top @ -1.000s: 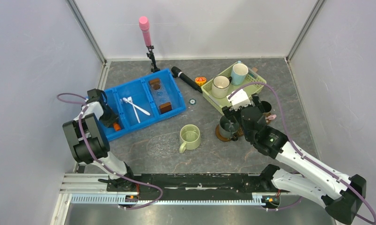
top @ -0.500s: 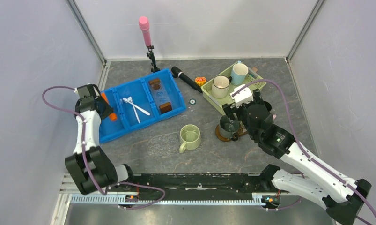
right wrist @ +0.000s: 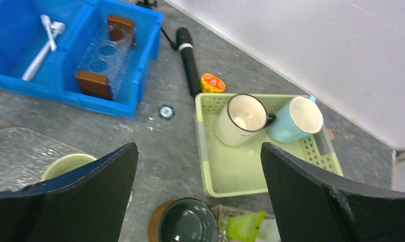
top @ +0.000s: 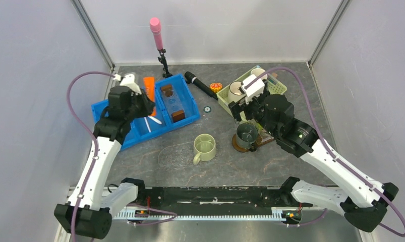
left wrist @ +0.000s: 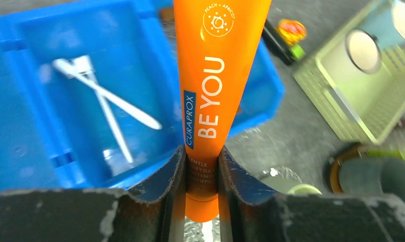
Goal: Prepare toiletry sets of a toothbrush and toothpaste on the tray
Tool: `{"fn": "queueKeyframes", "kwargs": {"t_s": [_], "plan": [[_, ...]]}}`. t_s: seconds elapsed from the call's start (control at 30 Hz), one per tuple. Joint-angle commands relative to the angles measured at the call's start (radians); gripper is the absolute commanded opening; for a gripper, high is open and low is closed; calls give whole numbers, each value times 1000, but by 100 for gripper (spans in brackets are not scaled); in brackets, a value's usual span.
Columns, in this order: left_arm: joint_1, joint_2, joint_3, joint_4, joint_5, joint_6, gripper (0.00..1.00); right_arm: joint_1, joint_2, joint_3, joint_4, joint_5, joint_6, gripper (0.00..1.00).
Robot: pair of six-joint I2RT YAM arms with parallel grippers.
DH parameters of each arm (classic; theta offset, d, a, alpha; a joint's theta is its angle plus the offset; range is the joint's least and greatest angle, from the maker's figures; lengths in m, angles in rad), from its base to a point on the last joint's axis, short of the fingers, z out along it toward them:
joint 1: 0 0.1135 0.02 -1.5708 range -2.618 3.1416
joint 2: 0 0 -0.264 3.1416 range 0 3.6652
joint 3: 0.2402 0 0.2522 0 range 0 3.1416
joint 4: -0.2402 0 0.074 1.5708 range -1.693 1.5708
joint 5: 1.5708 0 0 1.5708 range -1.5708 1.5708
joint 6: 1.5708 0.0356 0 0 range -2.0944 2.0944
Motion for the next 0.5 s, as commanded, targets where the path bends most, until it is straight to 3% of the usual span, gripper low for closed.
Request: {"fn": "queueKeyframes", "kwargs": {"t_s": [0.0, 0.2, 0.47], "plan": [[-173, -22, 26, 96, -16, 52, 27, 6, 52, 115, -17, -125, 62, 98], [-449, 11, 27, 161, -88, 80, 28, 6, 126, 213, -31, -208, 118, 98], [-643, 70, 60, 227, -97, 163, 29, -5, 238, 373, -93, -299, 187, 96]]}}
